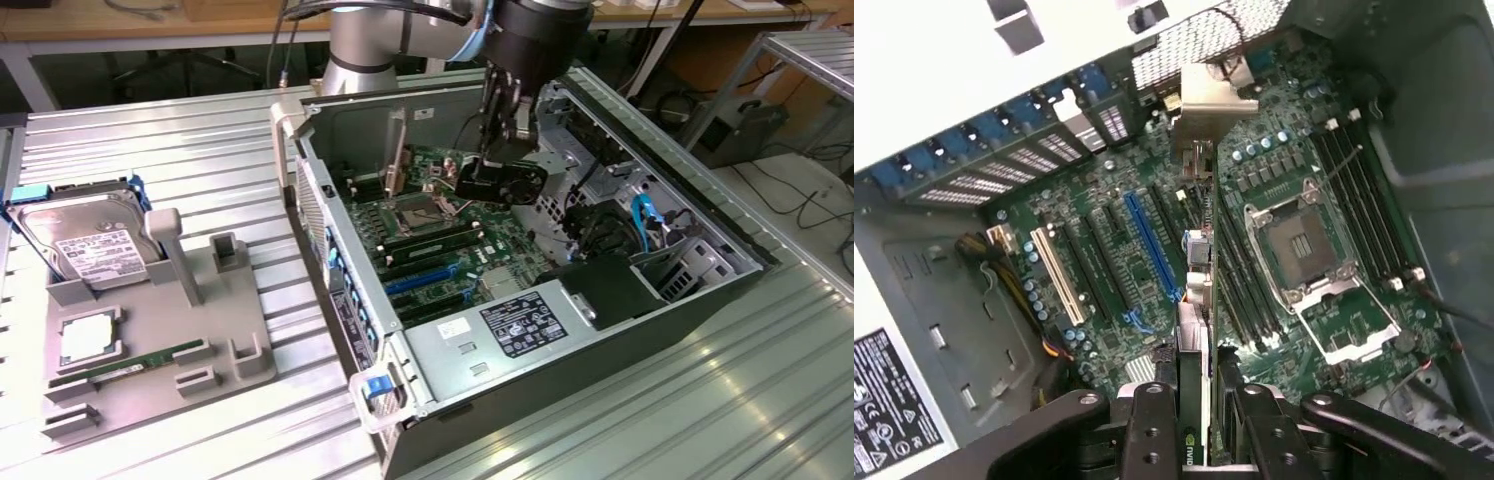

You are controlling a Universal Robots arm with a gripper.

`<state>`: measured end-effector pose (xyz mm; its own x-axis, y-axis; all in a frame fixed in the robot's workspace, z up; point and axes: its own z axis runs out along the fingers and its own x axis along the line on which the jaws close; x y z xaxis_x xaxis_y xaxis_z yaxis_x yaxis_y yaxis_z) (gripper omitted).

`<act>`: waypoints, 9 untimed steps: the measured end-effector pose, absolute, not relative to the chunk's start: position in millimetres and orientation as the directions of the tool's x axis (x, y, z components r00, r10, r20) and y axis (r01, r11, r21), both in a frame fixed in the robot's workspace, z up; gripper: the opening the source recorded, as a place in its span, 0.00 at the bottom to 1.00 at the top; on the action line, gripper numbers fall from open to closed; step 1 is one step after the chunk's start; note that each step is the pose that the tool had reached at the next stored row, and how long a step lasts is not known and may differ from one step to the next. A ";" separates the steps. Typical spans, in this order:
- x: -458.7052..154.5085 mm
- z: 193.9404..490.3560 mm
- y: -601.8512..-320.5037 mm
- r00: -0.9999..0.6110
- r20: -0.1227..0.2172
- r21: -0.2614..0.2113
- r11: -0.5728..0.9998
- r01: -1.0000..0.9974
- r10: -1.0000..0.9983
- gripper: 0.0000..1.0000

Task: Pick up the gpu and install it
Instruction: 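Insert the gpu into the slot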

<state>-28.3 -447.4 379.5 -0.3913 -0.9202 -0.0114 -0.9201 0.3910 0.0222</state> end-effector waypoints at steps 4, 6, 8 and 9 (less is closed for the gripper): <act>-28.3 376.9 -447.4 -0.305 -0.012 0.022 0.304 -0.952 -0.952 0.26; -28.3 375.2 -447.4 -0.245 -0.012 0.023 0.245 -0.969 -0.969 0.26; -28.3 374.1 -447.4 -0.210 -0.013 0.023 0.210 -0.977 -0.978 0.26; -28.3 373.5 -447.4 -0.193 -0.013 0.023 0.192 -0.981 -0.981 0.26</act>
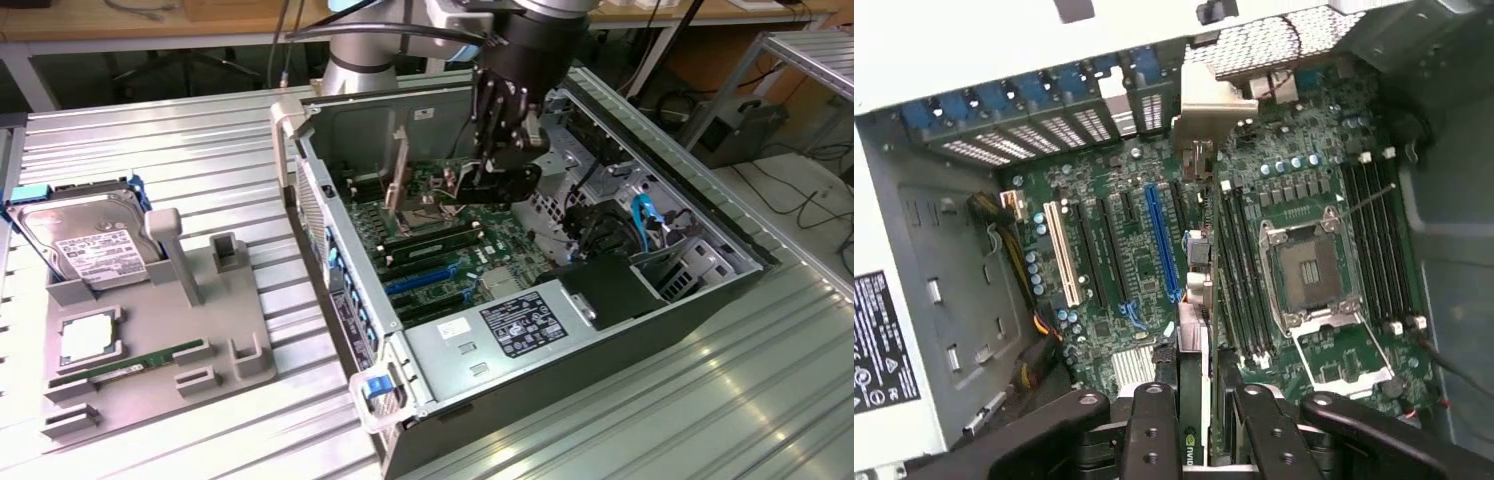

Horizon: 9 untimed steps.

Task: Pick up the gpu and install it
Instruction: 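Insert the gpu into the slot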

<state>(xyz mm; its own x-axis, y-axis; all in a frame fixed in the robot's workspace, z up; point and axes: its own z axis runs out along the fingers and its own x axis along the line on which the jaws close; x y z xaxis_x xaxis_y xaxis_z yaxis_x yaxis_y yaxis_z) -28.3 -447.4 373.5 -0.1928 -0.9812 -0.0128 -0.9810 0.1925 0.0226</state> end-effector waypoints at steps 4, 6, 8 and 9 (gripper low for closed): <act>-28.3 369.9 -447.4 -0.117 -0.013 0.023 0.117 -0.993 -0.993 0.26; -28.3 366.3 -447.5 -0.072 -0.013 0.023 0.072 -0.997 -0.997 0.26; -28.4 362.5 -449.0 -0.046 -0.014 0.023 0.046 -0.999 -0.999 0.26; -28.9 360.3 -450.2 -0.038 -0.014 0.023 0.037 -0.999 -0.999 0.26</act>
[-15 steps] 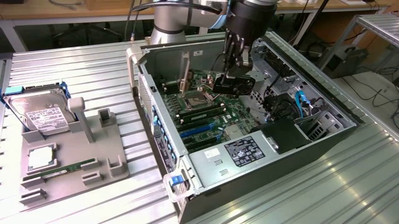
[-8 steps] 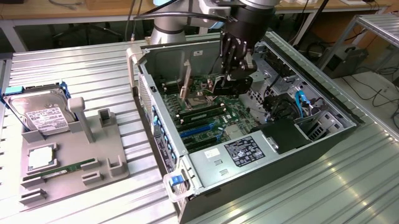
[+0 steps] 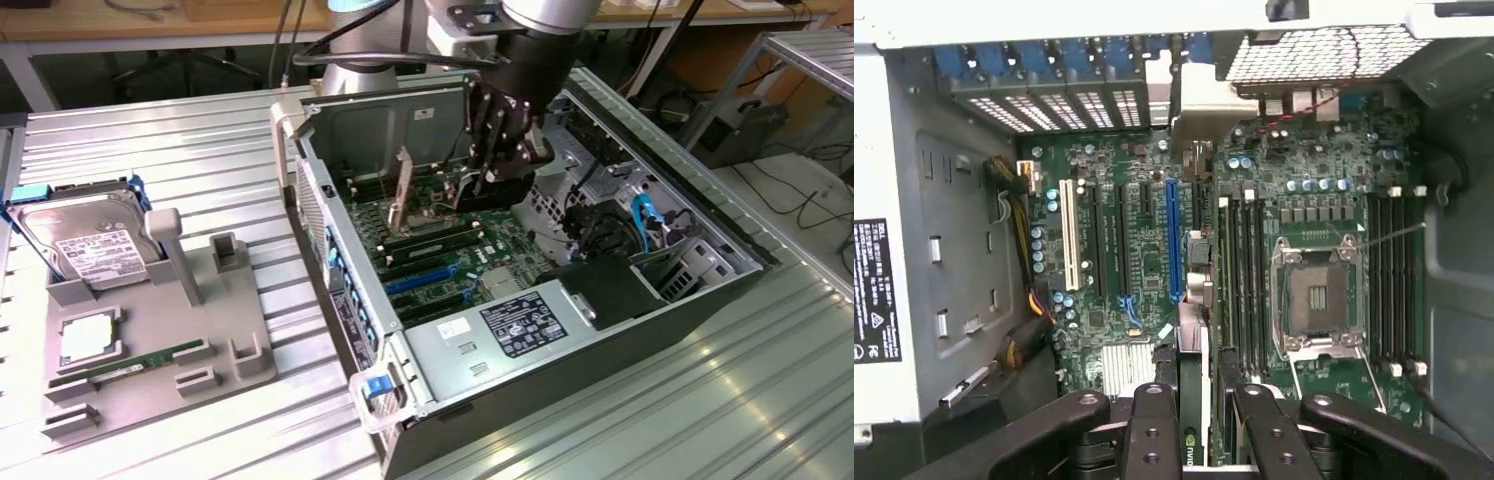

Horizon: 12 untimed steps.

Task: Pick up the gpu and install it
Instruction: 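Insert the gpu into the slot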

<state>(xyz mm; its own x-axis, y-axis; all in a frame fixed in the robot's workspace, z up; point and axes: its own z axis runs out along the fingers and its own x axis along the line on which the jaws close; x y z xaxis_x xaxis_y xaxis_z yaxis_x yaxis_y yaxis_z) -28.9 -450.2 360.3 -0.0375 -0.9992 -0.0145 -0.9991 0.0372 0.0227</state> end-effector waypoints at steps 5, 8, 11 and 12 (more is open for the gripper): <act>-38.0 349.8 -455.1 -0.023 -0.015 0.023 0.023 -0.999 -1.000 0.26; -45.1 343.9 -457.6 -0.019 -0.015 0.023 0.019 -1.000 -1.000 0.26; -53.1 337.9 -459.5 -0.017 -0.015 0.023 0.016 -1.000 -1.000 0.26; -55.4 336.4 -460.0 -0.016 -0.015 0.023 0.016 -1.000 -1.000 0.26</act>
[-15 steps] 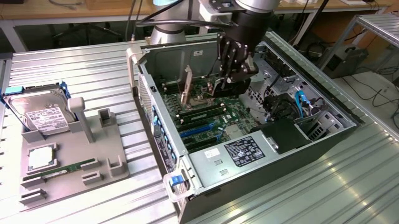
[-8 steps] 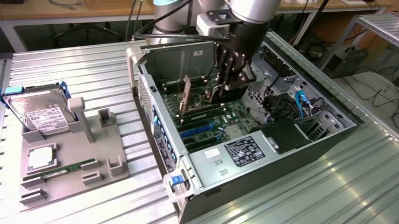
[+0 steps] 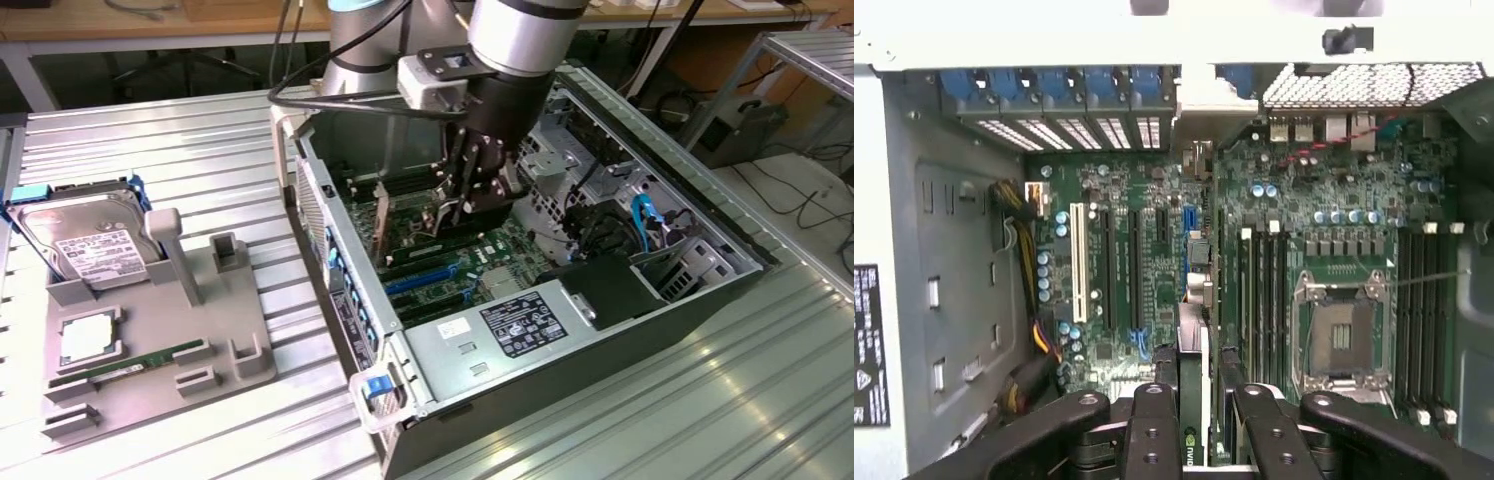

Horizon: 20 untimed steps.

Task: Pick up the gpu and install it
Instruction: 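Insert the gpu into the slot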

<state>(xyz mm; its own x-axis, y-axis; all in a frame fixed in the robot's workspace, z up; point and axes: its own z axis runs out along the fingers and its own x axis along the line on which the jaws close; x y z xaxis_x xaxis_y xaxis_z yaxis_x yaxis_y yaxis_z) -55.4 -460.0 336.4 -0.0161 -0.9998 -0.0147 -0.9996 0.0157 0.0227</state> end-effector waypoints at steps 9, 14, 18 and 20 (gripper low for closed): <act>-68.4 321.0 -460.0 -0.013 -0.015 0.017 0.013 -1.000 -1.000 0.26; -68.5 316.8 -459.3 -0.013 -0.015 0.017 0.013 -1.000 -1.000 0.26; -68.5 316.5 -459.2 -0.013 -0.015 0.017 0.013 -1.000 -1.000 0.26; -68.6 315.5 -459.2 -0.013 -0.015 0.016 0.013 -1.000 -1.000 0.26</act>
<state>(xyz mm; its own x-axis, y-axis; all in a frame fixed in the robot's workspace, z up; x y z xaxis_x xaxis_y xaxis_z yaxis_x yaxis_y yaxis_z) -68.6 -459.2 315.5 -0.0131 -0.9998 -0.0150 -0.9998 0.0128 0.0165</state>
